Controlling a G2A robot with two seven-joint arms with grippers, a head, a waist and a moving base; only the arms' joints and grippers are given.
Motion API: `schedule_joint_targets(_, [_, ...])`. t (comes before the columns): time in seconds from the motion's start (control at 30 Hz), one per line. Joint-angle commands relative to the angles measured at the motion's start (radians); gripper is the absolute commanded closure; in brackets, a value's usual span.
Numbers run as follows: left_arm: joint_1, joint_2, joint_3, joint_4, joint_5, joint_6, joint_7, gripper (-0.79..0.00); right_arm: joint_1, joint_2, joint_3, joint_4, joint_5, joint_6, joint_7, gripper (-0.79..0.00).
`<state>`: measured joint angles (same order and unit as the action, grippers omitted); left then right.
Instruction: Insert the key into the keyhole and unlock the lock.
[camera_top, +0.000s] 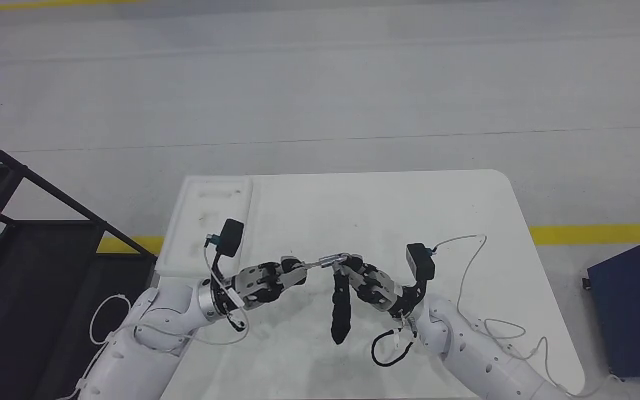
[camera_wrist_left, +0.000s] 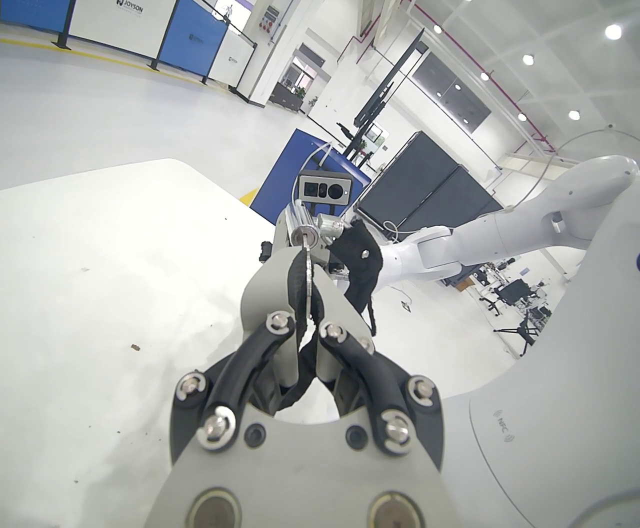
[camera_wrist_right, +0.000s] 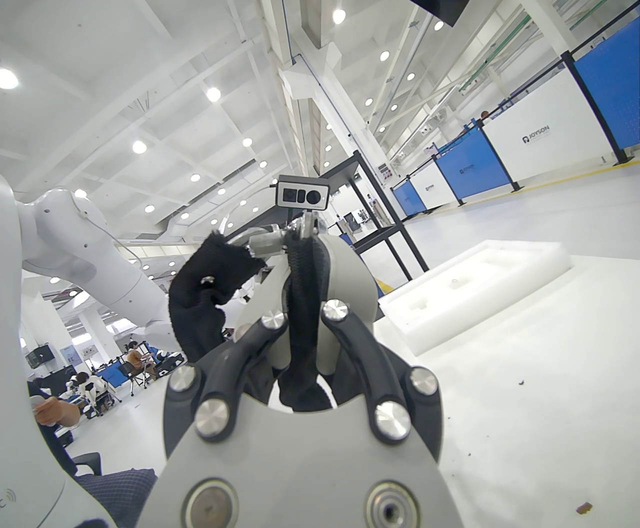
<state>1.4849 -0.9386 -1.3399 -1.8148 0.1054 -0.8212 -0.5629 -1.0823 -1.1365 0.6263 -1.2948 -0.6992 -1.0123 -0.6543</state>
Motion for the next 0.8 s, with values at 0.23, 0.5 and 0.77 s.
schedule_joint_targets(0.23, [0.002, -0.002, -0.010, -0.038, 0.113, 0.010, 0.036, 0.000, 0.000, 0.000, 0.000, 0.000, 0.000, 0.000, 0.000, 0.000])
schedule_joint_targets(0.5, [0.000, -0.005, -0.010, -0.085, 0.239, -0.011, 0.077, 0.000, 0.000, 0.000, 0.000, 0.000, 0.000, 0.000, 0.000, 0.000])
schedule_joint_targets(0.77, [0.031, -0.019, -0.016, -0.106, 0.470, -0.054, 0.255, 0.000, 0.000, 0.000, 0.000, 0.000, 0.000, 0.000, 0.000, 0.000])
